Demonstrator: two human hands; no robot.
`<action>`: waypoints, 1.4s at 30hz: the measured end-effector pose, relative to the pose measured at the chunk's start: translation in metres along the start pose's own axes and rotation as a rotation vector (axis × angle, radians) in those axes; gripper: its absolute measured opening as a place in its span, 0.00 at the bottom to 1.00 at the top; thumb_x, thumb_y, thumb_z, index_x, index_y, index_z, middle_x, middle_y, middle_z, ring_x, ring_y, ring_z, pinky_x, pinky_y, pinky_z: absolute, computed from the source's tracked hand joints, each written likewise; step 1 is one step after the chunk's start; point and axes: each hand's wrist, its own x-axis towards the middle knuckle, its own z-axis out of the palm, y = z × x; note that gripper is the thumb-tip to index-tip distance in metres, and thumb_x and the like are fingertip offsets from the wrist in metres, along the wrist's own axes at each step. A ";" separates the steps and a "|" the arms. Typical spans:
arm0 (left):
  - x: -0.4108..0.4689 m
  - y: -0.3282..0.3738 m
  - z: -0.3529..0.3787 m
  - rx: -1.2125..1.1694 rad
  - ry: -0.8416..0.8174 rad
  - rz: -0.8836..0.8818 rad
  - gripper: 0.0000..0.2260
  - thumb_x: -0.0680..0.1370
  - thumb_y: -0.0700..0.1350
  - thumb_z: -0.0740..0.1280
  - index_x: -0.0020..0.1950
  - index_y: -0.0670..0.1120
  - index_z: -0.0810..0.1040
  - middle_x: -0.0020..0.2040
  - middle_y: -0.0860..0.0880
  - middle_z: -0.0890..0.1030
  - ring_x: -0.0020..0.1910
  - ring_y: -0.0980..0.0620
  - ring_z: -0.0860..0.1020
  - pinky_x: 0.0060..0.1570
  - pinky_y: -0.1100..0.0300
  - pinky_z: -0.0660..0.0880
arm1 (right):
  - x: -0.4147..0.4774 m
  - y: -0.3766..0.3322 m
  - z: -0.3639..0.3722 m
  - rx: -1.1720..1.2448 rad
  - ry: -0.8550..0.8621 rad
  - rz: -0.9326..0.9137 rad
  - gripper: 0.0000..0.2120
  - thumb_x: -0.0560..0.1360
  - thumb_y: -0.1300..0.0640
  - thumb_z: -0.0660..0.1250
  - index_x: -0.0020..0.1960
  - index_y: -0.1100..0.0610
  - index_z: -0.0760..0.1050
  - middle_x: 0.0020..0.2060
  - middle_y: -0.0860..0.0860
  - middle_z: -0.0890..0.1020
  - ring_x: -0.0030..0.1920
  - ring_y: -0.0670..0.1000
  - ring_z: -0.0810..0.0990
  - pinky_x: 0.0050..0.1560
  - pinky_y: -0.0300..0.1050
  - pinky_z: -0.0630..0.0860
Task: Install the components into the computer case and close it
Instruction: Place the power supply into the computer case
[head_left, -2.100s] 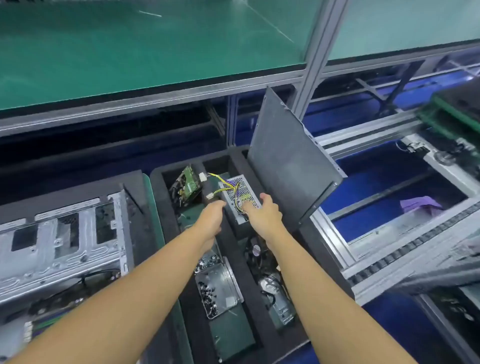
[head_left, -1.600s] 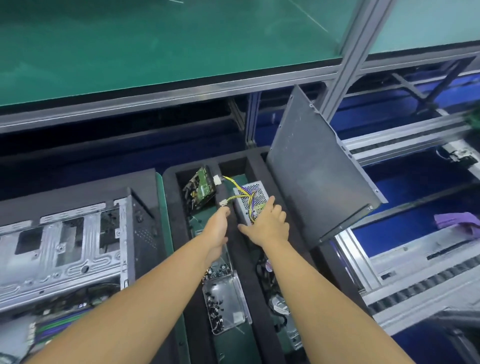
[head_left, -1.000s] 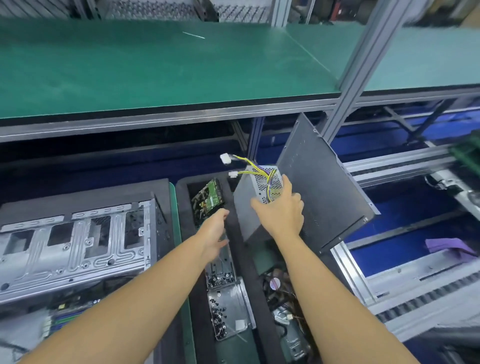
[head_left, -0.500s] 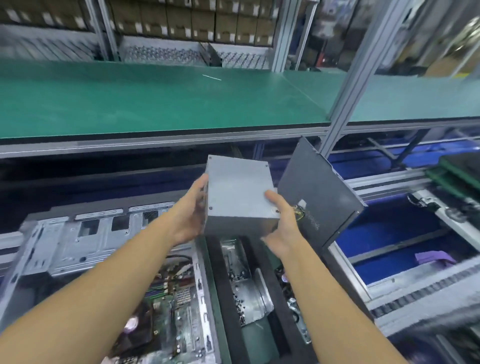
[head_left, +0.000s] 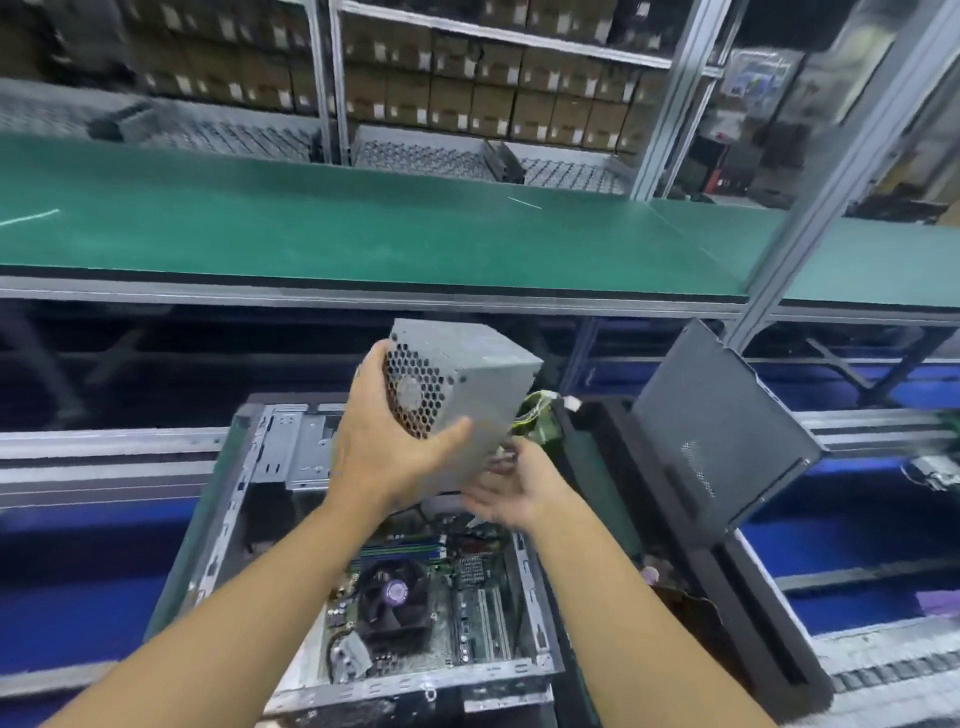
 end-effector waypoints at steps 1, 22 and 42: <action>-0.005 -0.003 -0.009 0.120 -0.010 0.130 0.46 0.63 0.64 0.74 0.75 0.48 0.61 0.64 0.57 0.71 0.62 0.58 0.71 0.59 0.67 0.70 | -0.003 0.006 0.006 -0.020 -0.007 0.013 0.14 0.84 0.50 0.61 0.48 0.61 0.72 0.57 0.65 0.81 0.61 0.63 0.79 0.67 0.63 0.73; -0.025 -0.036 -0.054 -0.703 -0.049 -1.110 0.32 0.63 0.63 0.72 0.62 0.46 0.79 0.52 0.42 0.85 0.50 0.39 0.83 0.51 0.44 0.80 | -0.067 0.049 0.056 -1.399 0.492 -0.671 0.24 0.82 0.44 0.54 0.74 0.56 0.64 0.68 0.58 0.72 0.65 0.62 0.71 0.56 0.54 0.71; -0.091 -0.071 -0.104 0.525 0.166 0.139 0.47 0.64 0.69 0.71 0.74 0.47 0.61 0.60 0.52 0.71 0.56 0.49 0.73 0.51 0.52 0.73 | -0.063 0.072 0.143 -0.334 -0.123 0.003 0.37 0.68 0.35 0.78 0.66 0.59 0.78 0.53 0.61 0.86 0.50 0.61 0.87 0.55 0.61 0.83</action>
